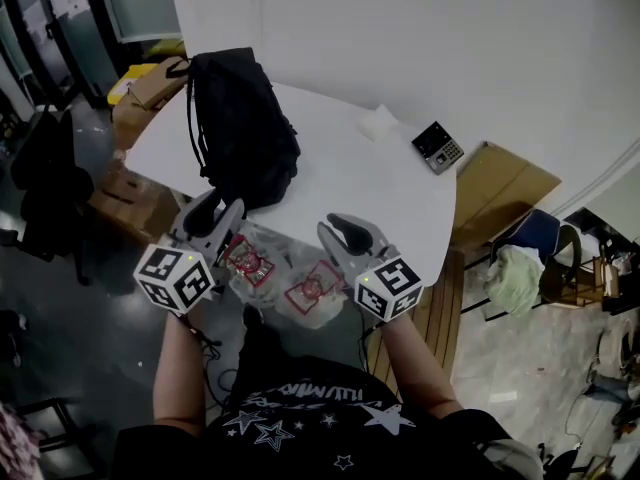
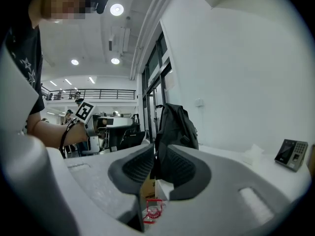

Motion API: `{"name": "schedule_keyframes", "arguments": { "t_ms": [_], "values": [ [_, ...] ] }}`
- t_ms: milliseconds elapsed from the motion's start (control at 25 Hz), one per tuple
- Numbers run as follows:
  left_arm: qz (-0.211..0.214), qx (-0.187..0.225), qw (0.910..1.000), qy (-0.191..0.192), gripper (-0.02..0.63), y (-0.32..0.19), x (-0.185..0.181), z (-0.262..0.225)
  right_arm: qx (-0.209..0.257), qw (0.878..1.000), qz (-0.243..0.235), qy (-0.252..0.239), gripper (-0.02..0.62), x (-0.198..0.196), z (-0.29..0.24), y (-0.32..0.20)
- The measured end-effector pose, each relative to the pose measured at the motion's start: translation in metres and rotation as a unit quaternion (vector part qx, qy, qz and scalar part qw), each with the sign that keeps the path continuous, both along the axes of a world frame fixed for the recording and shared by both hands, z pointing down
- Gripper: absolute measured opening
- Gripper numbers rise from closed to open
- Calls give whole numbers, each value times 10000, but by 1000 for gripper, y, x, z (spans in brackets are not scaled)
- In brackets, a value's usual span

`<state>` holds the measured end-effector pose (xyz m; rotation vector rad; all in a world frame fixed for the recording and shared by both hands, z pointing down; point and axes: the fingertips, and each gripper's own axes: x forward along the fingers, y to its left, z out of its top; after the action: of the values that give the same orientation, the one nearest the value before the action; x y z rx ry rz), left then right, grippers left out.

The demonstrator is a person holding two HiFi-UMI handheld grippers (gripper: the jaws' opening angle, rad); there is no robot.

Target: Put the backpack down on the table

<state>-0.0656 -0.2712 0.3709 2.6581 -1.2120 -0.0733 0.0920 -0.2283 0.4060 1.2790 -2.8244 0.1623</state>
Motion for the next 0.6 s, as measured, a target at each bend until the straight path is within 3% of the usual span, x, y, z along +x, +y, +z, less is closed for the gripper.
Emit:
{"name": "schedule_keyframes", "arguments": {
  "t_ms": [120,280,600],
  "values": [
    [-20,-51,9998,-210,109,33,12,8,-50,9999,-102,68,58,10,5,25],
    [-221,-67,9995,-209,47,66,18,8,-101,9995,-277,65,45,15,8,51],
    [-525,-223,9982,-175,46,118,23,10,-176,9984,-508,-161,37,23,9,83]
  ]
}}
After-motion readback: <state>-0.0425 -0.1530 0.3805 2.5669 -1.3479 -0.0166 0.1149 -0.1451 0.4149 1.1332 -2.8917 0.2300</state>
